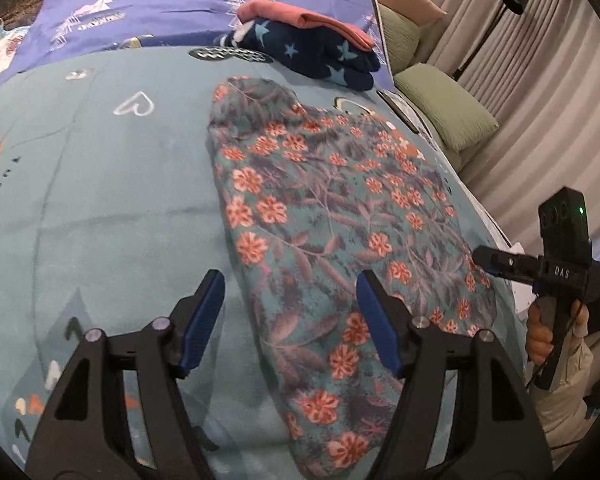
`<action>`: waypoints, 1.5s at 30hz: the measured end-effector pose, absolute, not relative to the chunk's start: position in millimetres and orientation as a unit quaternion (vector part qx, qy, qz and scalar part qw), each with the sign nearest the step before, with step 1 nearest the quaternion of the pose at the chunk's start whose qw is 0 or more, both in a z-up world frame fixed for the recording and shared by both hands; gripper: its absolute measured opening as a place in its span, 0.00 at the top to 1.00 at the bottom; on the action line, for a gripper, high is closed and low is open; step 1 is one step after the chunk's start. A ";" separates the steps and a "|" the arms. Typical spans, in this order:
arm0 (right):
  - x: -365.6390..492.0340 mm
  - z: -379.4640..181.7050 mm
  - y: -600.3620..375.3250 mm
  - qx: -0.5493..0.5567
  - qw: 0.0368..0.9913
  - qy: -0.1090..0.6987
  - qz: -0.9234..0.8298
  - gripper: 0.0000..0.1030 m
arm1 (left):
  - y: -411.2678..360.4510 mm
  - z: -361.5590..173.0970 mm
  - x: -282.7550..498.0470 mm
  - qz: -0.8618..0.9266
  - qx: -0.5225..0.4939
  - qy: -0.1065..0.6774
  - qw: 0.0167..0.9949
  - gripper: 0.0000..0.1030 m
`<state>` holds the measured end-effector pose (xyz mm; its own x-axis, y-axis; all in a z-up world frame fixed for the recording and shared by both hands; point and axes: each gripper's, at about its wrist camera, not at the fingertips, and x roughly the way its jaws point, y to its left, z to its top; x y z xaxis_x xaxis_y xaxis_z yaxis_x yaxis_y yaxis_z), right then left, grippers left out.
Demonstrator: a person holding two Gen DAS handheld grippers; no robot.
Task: Fold small clothes
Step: 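Press and smooth the folded floral shirt flat with both grippers open, then grasp the folded shirt end with the left gripper while the right gripper grasps beside it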
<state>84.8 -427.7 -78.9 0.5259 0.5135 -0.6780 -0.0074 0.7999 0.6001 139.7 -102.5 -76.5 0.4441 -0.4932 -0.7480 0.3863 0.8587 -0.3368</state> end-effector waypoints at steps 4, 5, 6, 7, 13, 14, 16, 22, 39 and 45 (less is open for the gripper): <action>93.3 -79.5 -421.9 0.269 0.830 0.460 0.164 0.38 | -104.8 -86.6 144.8 -0.267 -0.058 0.469 0.840 0.28; 96.6 -80.5 -419.8 0.267 0.831 0.460 0.166 0.38 | -104.9 -88.7 146.4 -0.269 -0.059 0.469 0.839 0.28; 99.6 -81.4 -418.5 0.266 0.831 0.459 0.169 0.38 | -105.1 -89.7 147.6 -0.271 -0.060 0.469 0.839 0.26; 102.0 -82.5 -417.8 0.266 0.831 0.457 0.171 0.37 | -105.5 -90.3 149.0 -0.275 -0.060 0.467 0.838 0.25; 125.5 -88.7 -417.5 0.284 0.825 0.449 0.192 0.36 | -112.5 -94.9 161.0 -0.298 -0.053 0.457 0.836 0.19; 131.2 -89.4 -416.4 0.283 0.825 0.447 0.199 0.36 | -113.9 -95.9 164.7 -0.302 -0.054 0.455 0.836 0.18; 139.5 -90.7 -414.8 0.283 0.823 0.445 0.210 0.36 | -116.4 -96.8 171.6 -0.310 -0.058 0.453 0.834 0.18; 165.1 -92.2 -405.4 0.264 0.825 0.440 0.239 0.36 | -118.8 -100.2 201.7 -0.338 -0.100 0.459 0.815 0.18; 185.1 -87.6 -384.3 0.213 0.857 0.426 0.198 0.72 | -106.9 -105.0 221.4 -0.317 -0.130 0.449 0.825 0.76; 170.8 -67.6 -366.6 0.152 0.887 0.407 0.154 0.77 | -115.8 -85.5 209.1 -0.299 -0.079 0.424 0.851 0.78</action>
<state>170.8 -366.6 -67.6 0.6214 0.3966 -0.6757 -0.1492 0.9066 0.3948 209.1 -115.8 -85.5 0.4615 -0.5749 -0.6756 0.4415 0.8094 -0.3872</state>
